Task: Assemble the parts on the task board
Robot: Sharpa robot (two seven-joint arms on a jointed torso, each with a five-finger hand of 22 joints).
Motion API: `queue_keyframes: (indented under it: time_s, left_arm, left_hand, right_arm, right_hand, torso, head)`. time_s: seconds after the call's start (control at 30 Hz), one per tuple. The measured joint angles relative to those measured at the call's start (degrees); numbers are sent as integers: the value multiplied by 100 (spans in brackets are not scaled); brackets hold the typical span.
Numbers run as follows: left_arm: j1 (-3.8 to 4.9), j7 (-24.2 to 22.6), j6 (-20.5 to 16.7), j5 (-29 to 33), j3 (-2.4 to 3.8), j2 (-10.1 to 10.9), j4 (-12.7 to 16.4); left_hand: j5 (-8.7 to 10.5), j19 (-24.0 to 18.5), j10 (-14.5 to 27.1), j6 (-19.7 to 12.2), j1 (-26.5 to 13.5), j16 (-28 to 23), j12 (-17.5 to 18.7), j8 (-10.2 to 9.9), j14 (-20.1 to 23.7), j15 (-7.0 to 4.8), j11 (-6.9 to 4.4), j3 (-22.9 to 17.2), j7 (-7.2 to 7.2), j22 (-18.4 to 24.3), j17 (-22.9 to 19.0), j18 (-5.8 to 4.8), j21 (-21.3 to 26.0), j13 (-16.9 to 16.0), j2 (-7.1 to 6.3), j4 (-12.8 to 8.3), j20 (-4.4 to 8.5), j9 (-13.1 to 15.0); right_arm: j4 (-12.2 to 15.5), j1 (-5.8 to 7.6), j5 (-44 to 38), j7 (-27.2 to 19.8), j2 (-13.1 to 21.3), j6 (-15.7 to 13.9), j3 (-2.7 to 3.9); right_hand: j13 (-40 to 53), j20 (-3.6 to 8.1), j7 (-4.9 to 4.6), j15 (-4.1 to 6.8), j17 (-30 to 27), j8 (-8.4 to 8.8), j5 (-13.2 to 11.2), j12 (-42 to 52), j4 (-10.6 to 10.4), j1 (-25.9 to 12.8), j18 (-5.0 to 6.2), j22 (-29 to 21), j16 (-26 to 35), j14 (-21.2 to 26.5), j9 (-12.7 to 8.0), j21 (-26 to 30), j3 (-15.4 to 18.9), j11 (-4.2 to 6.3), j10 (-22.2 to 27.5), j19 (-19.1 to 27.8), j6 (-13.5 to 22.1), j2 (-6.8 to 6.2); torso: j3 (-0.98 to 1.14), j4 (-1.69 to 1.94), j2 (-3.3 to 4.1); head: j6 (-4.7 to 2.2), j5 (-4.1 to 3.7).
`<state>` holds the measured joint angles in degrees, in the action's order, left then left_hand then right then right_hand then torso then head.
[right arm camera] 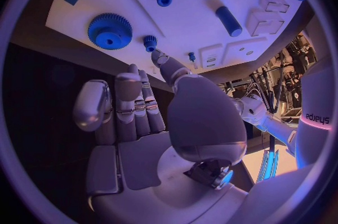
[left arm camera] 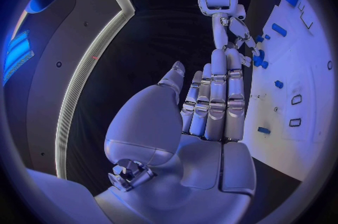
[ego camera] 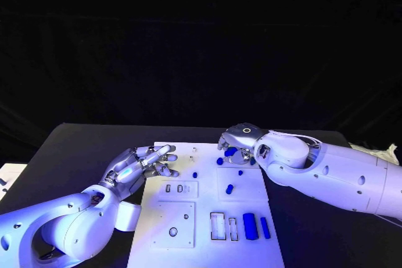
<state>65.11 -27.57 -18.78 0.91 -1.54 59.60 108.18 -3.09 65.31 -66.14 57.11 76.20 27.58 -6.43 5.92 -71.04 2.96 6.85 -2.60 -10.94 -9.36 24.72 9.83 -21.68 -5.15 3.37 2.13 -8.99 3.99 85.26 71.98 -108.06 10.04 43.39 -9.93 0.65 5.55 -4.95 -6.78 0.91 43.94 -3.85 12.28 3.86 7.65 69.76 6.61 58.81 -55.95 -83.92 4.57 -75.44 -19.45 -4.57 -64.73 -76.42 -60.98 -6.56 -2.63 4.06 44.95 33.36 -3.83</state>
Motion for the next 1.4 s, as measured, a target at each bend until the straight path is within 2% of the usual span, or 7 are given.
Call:
queue_keyframes:
  time_s: [0.03, 0.47, 0.83, 0.97, 1.07, 1.4]
  left_arm:
    - [0, 1, 0, 0, 0, -1, 0]
    - [4, 11, -2, 0, 3, -4, 2]
    - [10, 26, -3, 1, 10, -16, 1]
    - [12, 31, -3, 6, 11, -23, -1]
    - [14, 33, -3, 9, 12, -24, -1]
    - [20, 39, -3, 16, 14, -24, -1]
  left_hand:
    - [0, 0, 0, 0, 0, 0, 0, 0, 0, 0, 0, 0, 0, -1, 2, 0, 0, 0, 0, 0, 0, 0]
    - [0, 0, 20, -13, -23, 24, 24, -22, 41, 19, 20, 0, -13, -1, 37, 0, 0, 0, 24, 0, 0, 0]
    - [0, 0, 41, -42, -23, 37, 51, -72, 110, 32, 41, 0, -41, -5, 85, -1, 0, 0, 24, 0, 0, 1]
    - [0, 0, 41, -42, -23, 54, 78, -72, 113, 33, 41, 0, -41, -5, 95, -1, 0, -6, 24, 0, 0, 1]
    - [0, 0, 41, -42, -23, 54, 78, -72, 113, 33, 41, 0, -41, -5, 98, 0, 0, -6, 24, 0, 0, 1]
    - [0, 0, 41, -42, -23, 54, 78, -72, 132, 53, 41, 0, -41, -4, 104, -1, 1, -6, 24, 0, 0, 1]
  right_arm:
    - [-10, 0, -7, 6, -7, 27, 0]
    - [-147, -3, -36, 31, -128, 261, -15]
    - [-231, -6, -13, -29, -202, 314, -22]
    - [-269, -9, 19, -76, -238, 330, -34]
    - [-310, -12, 56, -114, -262, 345, -45]
    - [-372, -33, 144, -214, -326, 403, -68]
  right_hand:
    - [0, 0, -21, 0, 6, 0, 0, 0, -10, 2, 0, 7, -21, 0, 0, 0, 9, -4, 26, 0, -21, 2]
    - [-17, -2, -20, 0, 76, 0, 0, 0, -76, 67, 0, 70, -98, 0, 5, -50, -45, 5, 75, -2, -20, 68]
    - [-51, -20, -20, -20, 170, 0, 0, 0, -158, 165, 0, 173, -233, -21, 1, -112, -127, -1, 69, -21, -20, 165]
    - [-57, -41, -20, -20, 172, 0, -21, 0, -183, 195, 1, 185, -237, -21, -3, -141, -167, -12, 30, 0, -20, 196]
    - [-68, -41, -20, -20, 167, 0, -65, 0, -196, 219, 0, 198, -237, -21, -10, -151, -200, -4, 2, 0, -20, 172]
    - [-84, -40, -20, -20, 181, 0, -86, 0, -229, 249, 0, 224, -290, -21, -10, -178, -297, 8, -91, 0, -20, 202]
  torso:
    - [1, 0, 3]
    - [-2, 4, 27]
    - [-8, 3, 47]
    - [-14, 5, 56]
    - [-18, 5, 61]
    - [-26, 3, 72]
  head:
    - [0, -2]
    - [32, 2]
    - [62, 69]
    - [76, 54]
    - [90, 46]
    - [119, 51]
